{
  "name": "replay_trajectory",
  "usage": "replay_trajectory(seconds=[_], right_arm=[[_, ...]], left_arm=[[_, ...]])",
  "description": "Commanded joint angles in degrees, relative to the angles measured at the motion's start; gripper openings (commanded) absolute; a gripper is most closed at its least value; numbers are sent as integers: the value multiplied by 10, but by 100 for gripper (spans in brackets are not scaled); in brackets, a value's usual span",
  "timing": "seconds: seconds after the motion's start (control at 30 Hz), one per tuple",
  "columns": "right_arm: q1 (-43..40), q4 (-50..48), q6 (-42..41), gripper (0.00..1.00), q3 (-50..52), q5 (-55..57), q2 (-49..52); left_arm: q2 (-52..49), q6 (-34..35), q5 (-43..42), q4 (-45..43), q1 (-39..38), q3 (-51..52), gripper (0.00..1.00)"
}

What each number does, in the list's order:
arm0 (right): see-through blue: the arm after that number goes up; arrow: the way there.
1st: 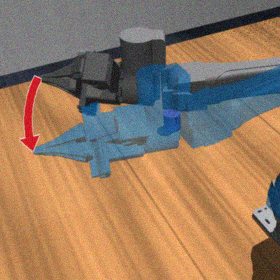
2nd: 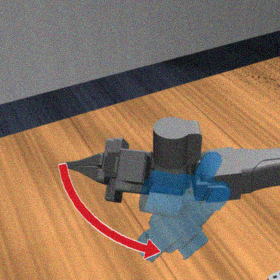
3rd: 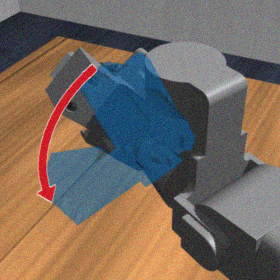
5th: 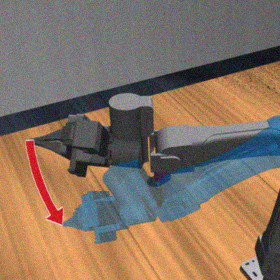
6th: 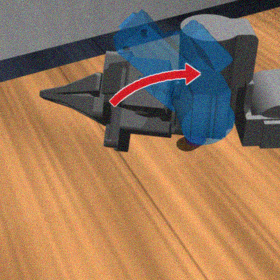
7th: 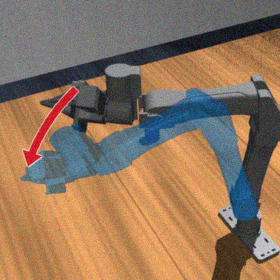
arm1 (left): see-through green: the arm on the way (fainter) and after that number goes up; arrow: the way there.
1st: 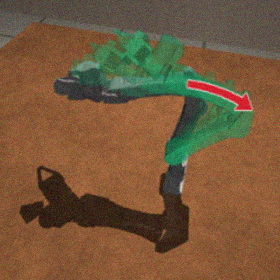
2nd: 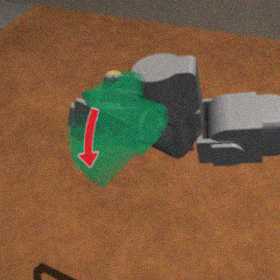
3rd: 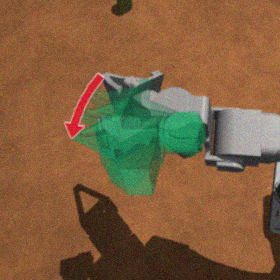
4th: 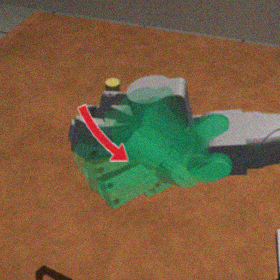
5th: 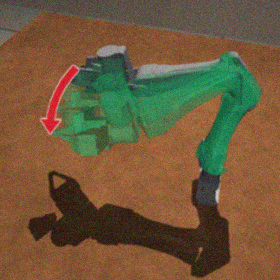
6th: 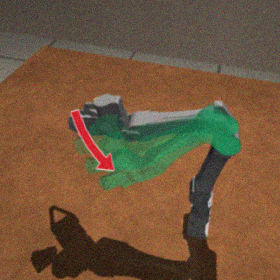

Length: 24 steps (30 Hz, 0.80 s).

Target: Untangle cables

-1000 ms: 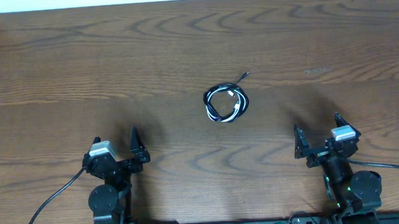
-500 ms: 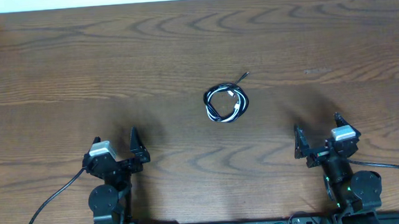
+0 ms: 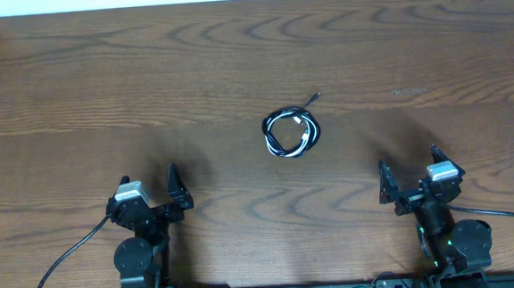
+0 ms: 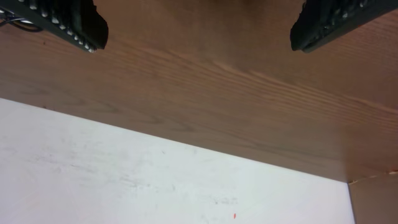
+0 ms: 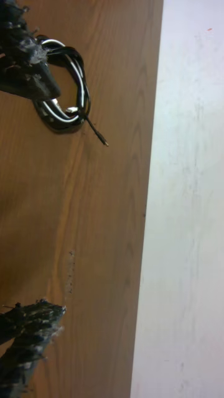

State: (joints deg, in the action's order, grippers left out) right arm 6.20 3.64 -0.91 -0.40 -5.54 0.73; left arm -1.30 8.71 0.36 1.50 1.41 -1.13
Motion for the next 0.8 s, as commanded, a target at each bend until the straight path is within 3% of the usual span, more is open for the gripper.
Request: replay_trajectory(seconds=[0.0,0.2,0.43,0.6,0.77], right_arm=[[3,3,-3,99,1,5,0],[3,3,-3,99,1,5,0],[3,3,-3,99,1,5,0],[3,3,-3,99,1,5,0],[3,3,-3,99,1,5,0]], left_arm=[[-2,-9,16,23,3,9,99],[-2,30,10,23,2,9,99],[-2,30,0,21,2,9,99],[-2,29,-89,8,2,-1,99],[-2,27,-104,9,2,-4,99]])
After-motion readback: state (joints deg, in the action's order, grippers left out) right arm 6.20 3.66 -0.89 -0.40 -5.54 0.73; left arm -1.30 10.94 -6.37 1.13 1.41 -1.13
